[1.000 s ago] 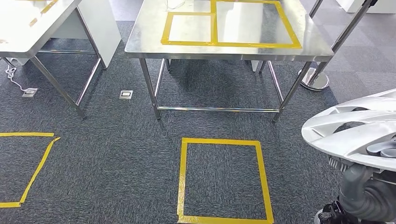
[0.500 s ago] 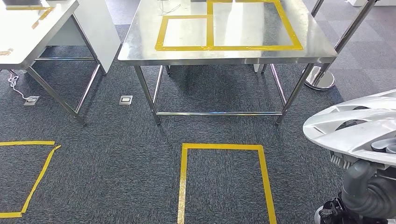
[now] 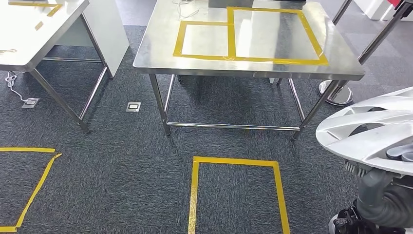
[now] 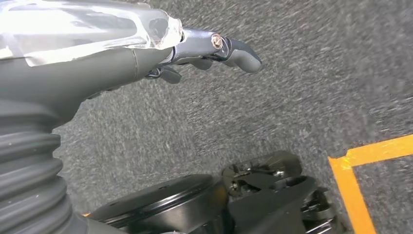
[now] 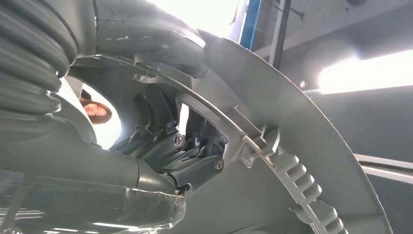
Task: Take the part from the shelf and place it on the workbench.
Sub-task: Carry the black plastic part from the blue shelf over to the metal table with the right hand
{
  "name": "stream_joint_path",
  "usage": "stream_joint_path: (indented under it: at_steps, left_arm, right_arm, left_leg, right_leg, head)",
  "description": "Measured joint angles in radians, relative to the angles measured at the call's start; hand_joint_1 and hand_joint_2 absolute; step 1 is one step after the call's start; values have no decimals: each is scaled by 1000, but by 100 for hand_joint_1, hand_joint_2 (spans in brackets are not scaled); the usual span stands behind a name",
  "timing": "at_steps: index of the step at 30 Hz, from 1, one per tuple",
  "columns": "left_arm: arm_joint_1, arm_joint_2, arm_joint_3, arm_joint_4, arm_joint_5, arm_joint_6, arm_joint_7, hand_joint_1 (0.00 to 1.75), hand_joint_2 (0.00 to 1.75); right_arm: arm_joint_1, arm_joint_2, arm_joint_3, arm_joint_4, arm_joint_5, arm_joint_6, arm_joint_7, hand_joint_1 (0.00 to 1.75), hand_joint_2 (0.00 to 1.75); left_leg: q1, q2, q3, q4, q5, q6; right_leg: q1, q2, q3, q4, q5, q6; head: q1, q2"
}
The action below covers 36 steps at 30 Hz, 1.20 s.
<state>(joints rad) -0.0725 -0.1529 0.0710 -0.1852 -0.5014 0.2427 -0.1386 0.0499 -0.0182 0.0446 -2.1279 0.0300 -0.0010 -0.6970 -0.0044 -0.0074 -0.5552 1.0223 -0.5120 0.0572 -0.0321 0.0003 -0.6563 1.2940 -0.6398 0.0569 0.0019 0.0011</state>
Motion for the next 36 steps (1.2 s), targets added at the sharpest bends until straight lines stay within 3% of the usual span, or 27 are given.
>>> stream_joint_path:
  at_steps: [1, 2, 4, 5, 7, 10, 12, 15, 16, 18, 20, 21, 24, 27, 29, 31, 32, 33, 34, 36]
  left_arm:
    - [1, 0, 0, 0, -1, 0, 0, 0, 175]
    - [2, 0, 0, 0, -2, 0, 0, 0, 175]
    - [2, 0, 0, 0, -4, 0, 0, 0, 175]
    - [1, 0, 0, 0, -4, -1, 0, 0, 175]
    - [0, 0, 0, 0, -5, -1, 1, 0, 175]
    - [-2, 1, 0, 0, -7, -1, 1, 0, 175]
    - [-6, 2, 0, 0, -8, -1, 1, 0, 175]
    - [-9, 3, 0, 0, -8, -2, 0, 0, 175]
    - [-10, 4, 1, 0, -8, -2, 0, 0, 175]
    - [-12, 4, 1, -1, -8, -3, 0, 0, 175]
    - [-11, 4, 1, -1, -9, -4, 1, 0, 175]
    - [-10, 6, 1, 0, -9, -4, 1, 0, 175]
    - [-10, 9, 1, 0, -10, -5, 1, 0, 175]
    - [-6, 10, 2, 0, -12, -5, 2, 0, 175]
    - [-7, 9, 2, -1, -14, -6, 2, 0, 175]
    - [-9, 7, 2, -1, -16, -8, 2, 0, 175]
    - [-8, 7, 2, -1, -17, -9, 2, 0, 175]
    - [-7, 7, 2, -1, -17, -10, 2, 0, 175]
    - [-7, 7, 2, -1, -17, -10, 2, 0, 175]
    - [-6, 6, 2, 0, -16, -10, 2, 0, 175]
  right_arm:
    - [1, 0, 0, 0, 1, -1, 0, 175, 175]
    - [1, -1, 0, 0, 1, -3, 0, 175, 175]
    - [2, -1, -2, 0, 1, -6, 0, 175, 175]
    - [2, -2, -2, 0, 1, -7, 0, 175, 175]
    - [2, -3, -2, 1, 1, -7, 0, 175, 175]
    - [1, -4, -3, 2, 1, -8, 0, 175, 175]
    - [0, -4, -3, 2, 1, -8, 0, 175, 175]
    - [2, -4, -3, 2, 1, -8, 0, 175, 175]
    - [3, -4, -3, 2, 1, -8, 0, 175, 175]
    - [4, -3, -3, 2, 1, -8, 0, 175, 175]
    - [3, -3, -2, 2, 1, -8, 0, 175, 175]
    - [3, -3, -2, 2, 2, -9, 0, 175, 175]
    - [4, -2, -1, 2, 6, -12, 0, 175, 175]
    - [7, -1, 0, 2, 7, -18, 1, 175, 175]
    - [6, -1, 0, 1, 9, -21, 1, 175, 175]
    - [7, -2, 0, 1, 12, -22, 0, 175, 175]
    - [10, -2, 1, 1, 12, -23, 0, 175, 175]
    - [12, -2, 1, 1, 11, -23, 0, 175, 175]
    - [14, -2, 1, 1, 10, -23, 0, 175, 175]
    - [16, -3, 1, 2, 6, -22, 0, 175, 175]
  left_leg:
    - [-2, -2, 4, 0, -5, 1]
    - [-3, -4, 12, 0, -11, 1]
    - [-5, -8, 29, 0, -26, -3]
    - [-6, -9, 38, 1, -34, -7]
    - [-9, -9, 49, 2, -47, -20]
    - [-9, -6, 54, 23, -54, -35]
    - [-7, -4, 21, 81, -81, -45]
    - [2, -2, -92, 249, -152, -59]
    - [4, -2, -119, 276, -154, -61]
    - [5, -2, -117, 228, -100, -59]
    - [5, -1, -78, 119, -26, -54]
    - [2, 0, -61, 76, -13, -50]
    - [-10, -1, -44, 26, -45, -32]
    - [-4, -3, -14, 6, -10, -8]
    - [-1, -2, 5, 3, -2, -2]
    - [-4, -2, 8, 3, -9, 2]
    - [-6, -3, 11, 4, -14, 4]
    - [-7, -4, 16, 4, -19, 4]
    - [-8, -6, 23, 4, -25, 3]
    - [-9, -9, 41, 4, -39, -1]
  right_leg:
    - [1, 0, -22, 12, -1, -1]
    - [2, 0, -26, -13, 21, -3]
    - [4, 0, 7, -137, 112, -11]
    - [6, -1, 24, -192, 138, -15]
    - [11, -1, 41, -239, 155, -25]
    - [7, 1, 58, -244, 162, -41]
    - [2, 1, 70, -246, 156, -49]
    - [1, 0, 76, -247, 145, -53]
    - [0, 0, 79, -247, 141, -53]
    - [0, 1, 92, -247, 132, -50]
    - [0, 1, 104, -247, 123, -47]
    - [1, 1, 110, -248, 120, -45]
    - [1, 2, 118, -250, 118, -25]
    - [2, 2, 122, -220, 118, -7]
    - [2, 2, 83, -144, 80, -4]
    - [4, 1, 4, -25, 32, -2]
    - [5, 1, -28, 12, 21, -3]
    - [6, 1, -43, 15, 30, -4]
    - [6, 1, -38, -20, 62, -7]
    - [8, 1, 4, -149, 139, -14]
  head:
    - [0, 0]
    - [1, 0]
    - [2, 0]
    - [3, 0]
    - [4, 0]
    - [3, 0]
    - [-2, 0]
    - [-8, 0]
    - [-8, 0]
    - [-9, 0]
    - [-10, 0]
    - [-10, 0]
    - [-11, 0]
    - [-7, 0]
    - [2, 0]
    - [6, 0]
    - [6, 0]
    - [6, 0]
    - [6, 0]
    - [6, 0]
